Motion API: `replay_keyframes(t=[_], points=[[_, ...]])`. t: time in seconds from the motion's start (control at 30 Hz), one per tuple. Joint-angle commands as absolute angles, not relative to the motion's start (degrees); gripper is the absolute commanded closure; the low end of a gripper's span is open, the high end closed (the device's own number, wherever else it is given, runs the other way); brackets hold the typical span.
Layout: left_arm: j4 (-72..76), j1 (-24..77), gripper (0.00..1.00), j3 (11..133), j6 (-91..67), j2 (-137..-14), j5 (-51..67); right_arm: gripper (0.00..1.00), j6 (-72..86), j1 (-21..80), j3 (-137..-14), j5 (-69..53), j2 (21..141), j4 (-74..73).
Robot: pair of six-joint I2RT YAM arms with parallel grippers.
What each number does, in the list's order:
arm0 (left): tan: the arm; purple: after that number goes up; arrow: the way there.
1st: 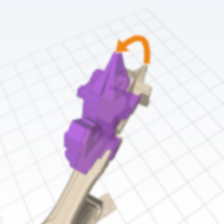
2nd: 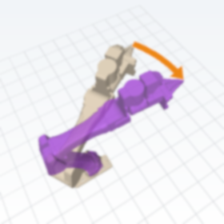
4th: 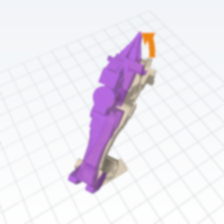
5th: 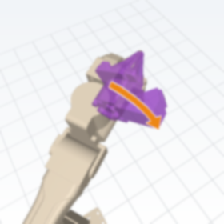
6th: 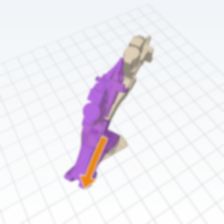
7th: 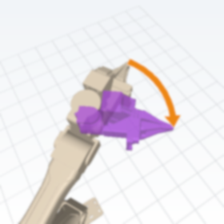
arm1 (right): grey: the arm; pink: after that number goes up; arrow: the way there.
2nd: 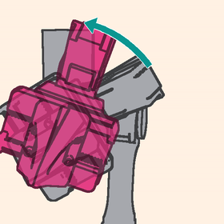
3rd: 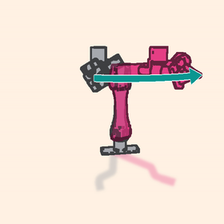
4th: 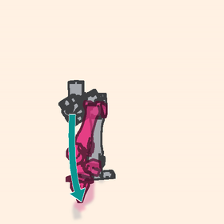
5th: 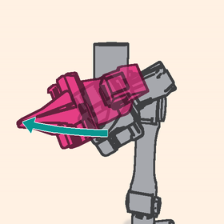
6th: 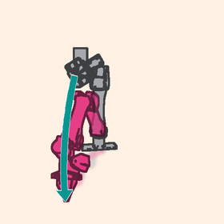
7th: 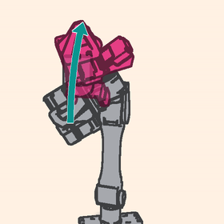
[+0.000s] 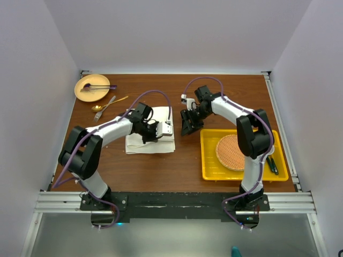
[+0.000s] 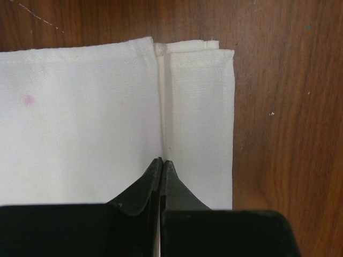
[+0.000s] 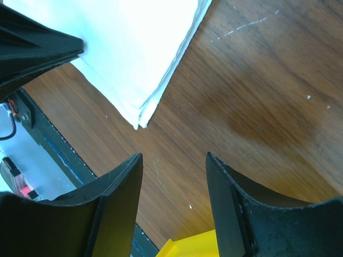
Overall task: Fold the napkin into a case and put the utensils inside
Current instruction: Smooth out the square-folded napkin at the center of the board.
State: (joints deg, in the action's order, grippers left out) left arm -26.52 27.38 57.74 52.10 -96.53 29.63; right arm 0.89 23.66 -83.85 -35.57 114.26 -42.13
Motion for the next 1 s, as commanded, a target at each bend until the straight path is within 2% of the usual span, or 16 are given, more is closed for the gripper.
replay_keyframes(t=[0.0, 0.97], points=[[-30.3, 27.0, 1.00, 60.3, 52.9, -92.1, 30.1, 0.45, 0.5, 23.4, -86.7, -36.7, 113.9, -42.4], [-45.3, 27.1, 1.00, 66.6, 54.1, -90.7, 31.8, 0.46, 2.0, 23.4, -86.6, -37.9, 115.2, -41.1]])
